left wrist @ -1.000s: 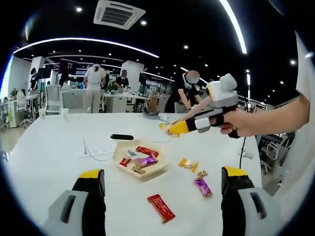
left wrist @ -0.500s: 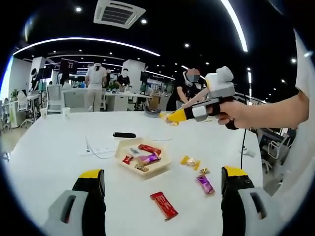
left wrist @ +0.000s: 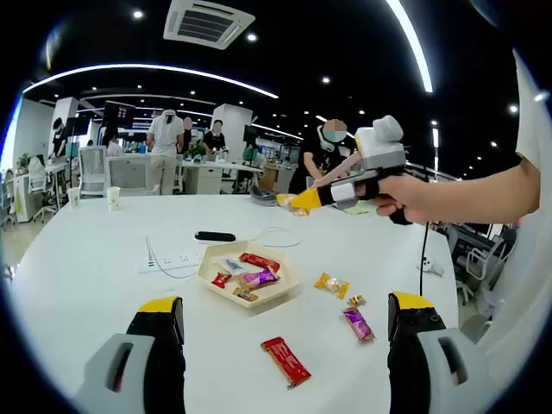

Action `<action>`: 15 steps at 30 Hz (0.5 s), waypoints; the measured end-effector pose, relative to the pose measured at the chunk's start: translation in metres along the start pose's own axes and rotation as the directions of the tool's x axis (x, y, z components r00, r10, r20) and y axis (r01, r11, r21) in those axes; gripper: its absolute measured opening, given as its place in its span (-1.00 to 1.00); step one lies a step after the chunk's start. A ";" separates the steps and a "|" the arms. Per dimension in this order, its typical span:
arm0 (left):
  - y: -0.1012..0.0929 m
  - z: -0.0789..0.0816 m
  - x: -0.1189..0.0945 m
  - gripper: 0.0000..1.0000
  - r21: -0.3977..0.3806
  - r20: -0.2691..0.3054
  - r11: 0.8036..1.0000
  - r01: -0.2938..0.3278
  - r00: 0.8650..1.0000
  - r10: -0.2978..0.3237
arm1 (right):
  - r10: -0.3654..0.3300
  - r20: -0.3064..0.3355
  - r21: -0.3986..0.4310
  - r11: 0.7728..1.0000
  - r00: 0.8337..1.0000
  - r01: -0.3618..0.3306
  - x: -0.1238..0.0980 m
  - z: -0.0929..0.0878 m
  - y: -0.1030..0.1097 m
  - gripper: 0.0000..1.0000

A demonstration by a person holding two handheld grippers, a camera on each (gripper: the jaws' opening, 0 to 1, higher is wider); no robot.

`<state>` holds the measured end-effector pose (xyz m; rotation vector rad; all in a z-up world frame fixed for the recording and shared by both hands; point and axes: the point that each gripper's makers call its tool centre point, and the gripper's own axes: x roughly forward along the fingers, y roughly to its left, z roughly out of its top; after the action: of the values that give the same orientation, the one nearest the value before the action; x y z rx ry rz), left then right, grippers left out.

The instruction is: Place the target food into the container with the food tongs after gripping and lifting it, then release it inside without dropping or visibly crushing the food.

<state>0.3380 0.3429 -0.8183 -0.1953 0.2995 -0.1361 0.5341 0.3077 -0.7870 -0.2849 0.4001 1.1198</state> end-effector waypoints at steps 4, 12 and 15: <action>0.000 -0.001 0.003 0.99 -0.003 -0.002 1.000 0.006 1.000 -0.006 | -0.010 0.002 0.007 1.000 1.000 0.010 0.001 0.002 -0.004 -0.58; 0.002 -0.002 0.004 0.99 -0.006 -0.009 1.000 0.007 1.000 -0.007 | -0.023 0.005 0.010 1.000 1.000 0.023 0.009 0.004 -0.014 -0.58; 0.002 -0.001 0.004 0.99 -0.012 -0.007 1.000 0.010 1.000 -0.010 | -0.021 0.001 0.010 1.000 1.000 0.021 0.013 0.003 -0.018 -0.58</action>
<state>0.3413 0.3442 -0.8211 -0.2085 0.3069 -0.1449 0.5557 0.3125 -0.7899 -0.2787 0.4004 1.0966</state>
